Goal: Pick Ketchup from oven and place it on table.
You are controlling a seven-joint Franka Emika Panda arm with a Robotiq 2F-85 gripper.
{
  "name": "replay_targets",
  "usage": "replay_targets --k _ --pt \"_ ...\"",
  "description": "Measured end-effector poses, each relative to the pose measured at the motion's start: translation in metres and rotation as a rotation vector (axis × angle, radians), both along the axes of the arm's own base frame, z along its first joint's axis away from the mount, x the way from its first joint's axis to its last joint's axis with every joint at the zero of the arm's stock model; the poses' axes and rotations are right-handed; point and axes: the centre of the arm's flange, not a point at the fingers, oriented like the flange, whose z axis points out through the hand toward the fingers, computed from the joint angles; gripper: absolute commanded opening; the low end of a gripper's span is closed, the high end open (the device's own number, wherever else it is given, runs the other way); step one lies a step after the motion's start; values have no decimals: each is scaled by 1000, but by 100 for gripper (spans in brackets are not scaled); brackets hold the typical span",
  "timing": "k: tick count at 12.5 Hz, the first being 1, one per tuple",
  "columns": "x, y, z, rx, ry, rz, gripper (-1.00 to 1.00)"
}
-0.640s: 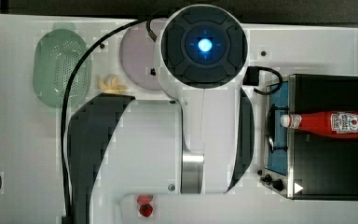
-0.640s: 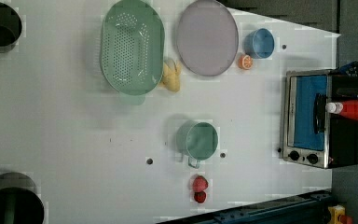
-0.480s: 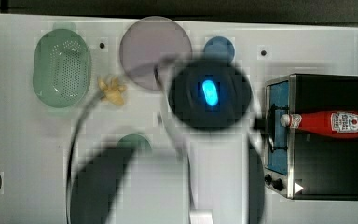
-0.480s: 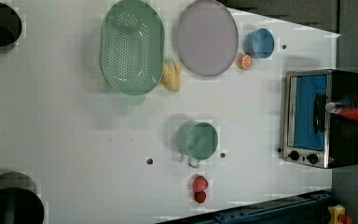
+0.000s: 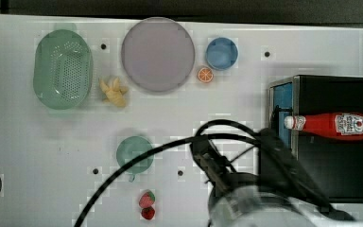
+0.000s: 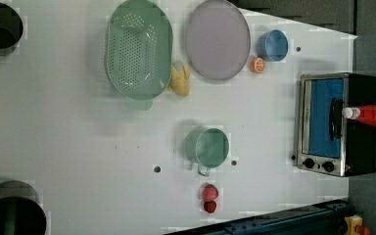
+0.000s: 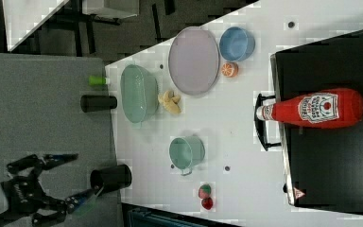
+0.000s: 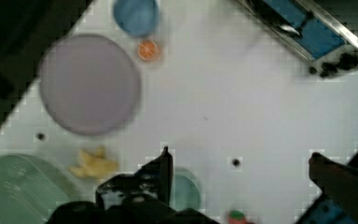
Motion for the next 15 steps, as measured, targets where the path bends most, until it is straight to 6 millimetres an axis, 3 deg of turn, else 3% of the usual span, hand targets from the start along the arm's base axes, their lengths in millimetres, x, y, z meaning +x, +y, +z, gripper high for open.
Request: replay_targets --k 1,3,6,8,11,15 --pt "6 -7 0 3 -30 -14 100" --pt "21 -32 -22 4 19 -54 100" --pt "52 -103 -86 78 87 -181 100" --pt "61 -153 -128 76 145 -280 100" --pt "69 -211 -178 57 137 -387 100" --pt "80 -262 -195 -3 103 -472 100"
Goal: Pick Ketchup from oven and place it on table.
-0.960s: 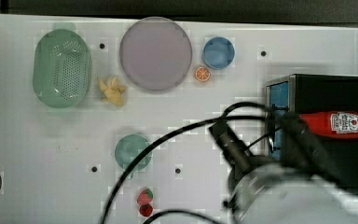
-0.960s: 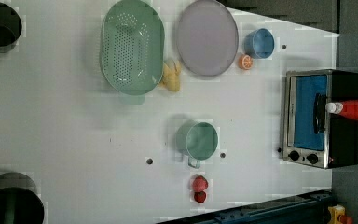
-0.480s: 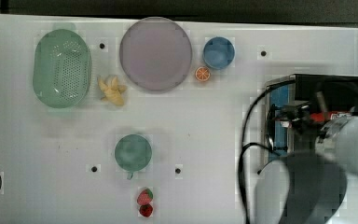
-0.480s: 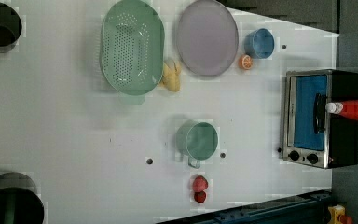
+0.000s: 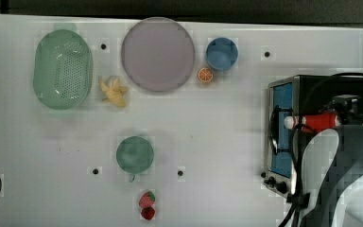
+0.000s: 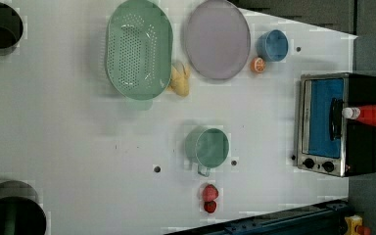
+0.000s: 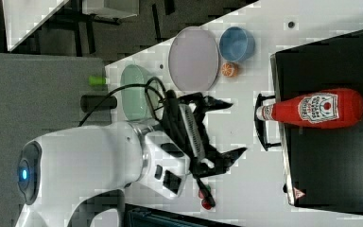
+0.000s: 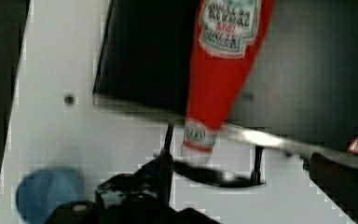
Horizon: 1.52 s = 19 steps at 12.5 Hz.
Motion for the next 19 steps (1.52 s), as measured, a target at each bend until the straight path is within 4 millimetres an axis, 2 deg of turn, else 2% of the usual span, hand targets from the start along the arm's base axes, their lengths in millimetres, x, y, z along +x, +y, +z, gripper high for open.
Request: replay_targets --k 2,5,10,12,16,17,19 --pt "3 -15 -18 7 14 -38 100" --pt "10 -54 -46 -24 17 -118 100" --pt "11 -87 -117 -29 80 -199 100" --pt "12 -89 -126 21 54 -243 100" --pt "22 -90 -120 30 -17 -263 100" --pt "22 -91 -119 15 -17 -258 92" --pt "24 -97 -124 -11 -17 -257 44"
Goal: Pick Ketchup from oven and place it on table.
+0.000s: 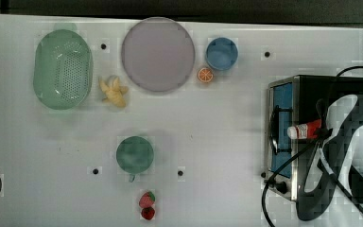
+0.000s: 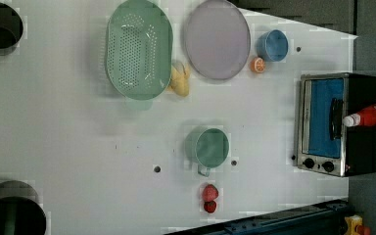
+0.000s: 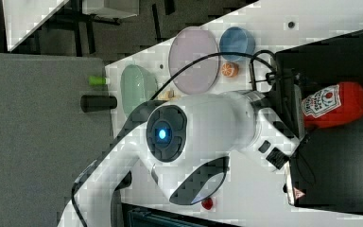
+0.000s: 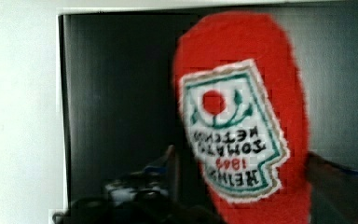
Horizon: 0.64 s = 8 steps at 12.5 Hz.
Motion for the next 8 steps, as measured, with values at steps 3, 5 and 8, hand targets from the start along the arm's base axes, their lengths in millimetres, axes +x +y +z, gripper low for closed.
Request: replay_targets --k 3,5,8 --pt "-1 -5 -2 -6 -6 -4 27" --pt "-4 -12 0 -4 -15 -27 27" --pt "-11 -11 6 19 -13 -36 27"
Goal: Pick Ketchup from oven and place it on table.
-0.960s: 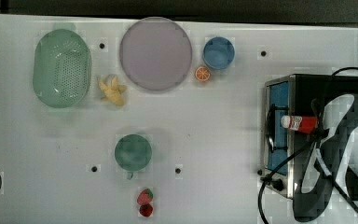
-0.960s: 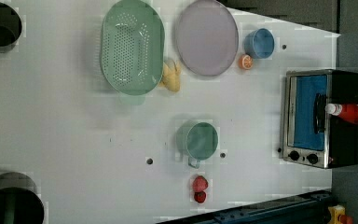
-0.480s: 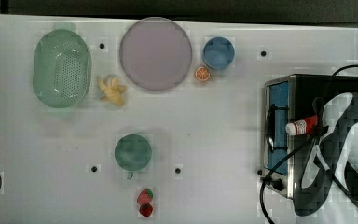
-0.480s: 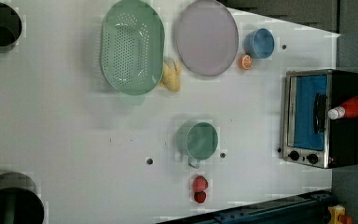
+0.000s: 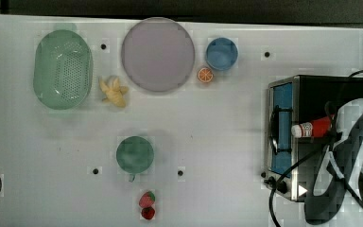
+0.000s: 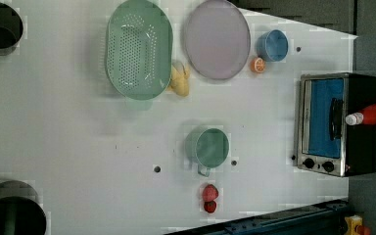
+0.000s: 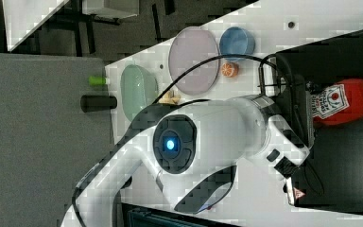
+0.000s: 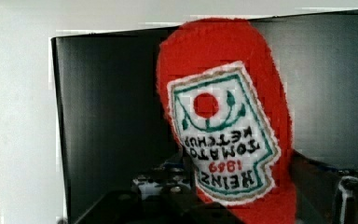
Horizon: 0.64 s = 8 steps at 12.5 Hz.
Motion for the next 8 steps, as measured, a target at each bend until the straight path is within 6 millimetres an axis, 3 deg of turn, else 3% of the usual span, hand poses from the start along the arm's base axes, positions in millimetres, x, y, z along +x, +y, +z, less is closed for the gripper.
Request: replay_targets --k 3,6,8 --pt "1 11 21 43 77 38 27" --pt "22 26 72 -16 125 122 27" --pt "37 53 112 -19 106 178 27"
